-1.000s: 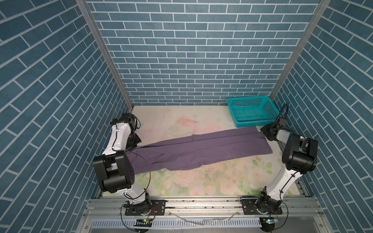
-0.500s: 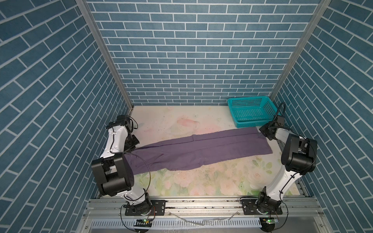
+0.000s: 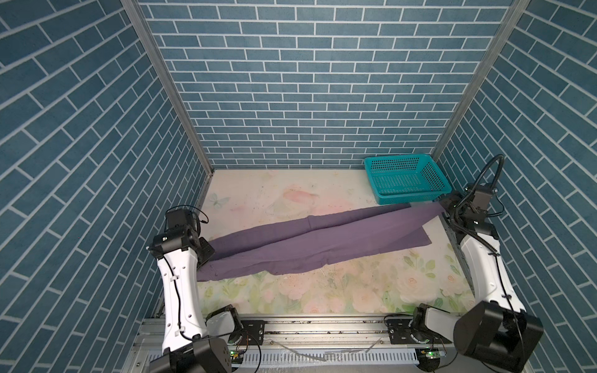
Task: Fold and stack the trousers
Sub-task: Fold the trousers at the center of the table.
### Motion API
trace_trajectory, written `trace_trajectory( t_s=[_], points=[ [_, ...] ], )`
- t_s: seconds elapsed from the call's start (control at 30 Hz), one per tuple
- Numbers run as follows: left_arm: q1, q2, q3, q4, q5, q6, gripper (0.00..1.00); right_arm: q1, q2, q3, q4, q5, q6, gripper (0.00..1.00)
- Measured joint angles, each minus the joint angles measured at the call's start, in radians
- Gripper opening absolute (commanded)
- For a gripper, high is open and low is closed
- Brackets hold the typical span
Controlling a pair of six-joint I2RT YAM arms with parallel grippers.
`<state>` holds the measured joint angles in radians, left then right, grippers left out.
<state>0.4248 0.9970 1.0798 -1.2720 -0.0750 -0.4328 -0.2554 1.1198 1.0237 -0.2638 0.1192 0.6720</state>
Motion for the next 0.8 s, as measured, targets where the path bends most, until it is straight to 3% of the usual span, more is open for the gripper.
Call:
trace_trajectory(
  t_s=[0.43, 0.8],
  points=[
    [0.159, -0.064, -0.039, -0.032, 0.071, 0.064, 0.00, 0.000, -0.402, -0.001, -0.157, 0.199, 0.000, 0.00],
    [0.181, 0.064, -0.057, 0.109, 0.151, 0.011, 0.00, 0.000, -0.272, -0.005, -0.165, 0.199, 0.004, 0.00]
  ],
)
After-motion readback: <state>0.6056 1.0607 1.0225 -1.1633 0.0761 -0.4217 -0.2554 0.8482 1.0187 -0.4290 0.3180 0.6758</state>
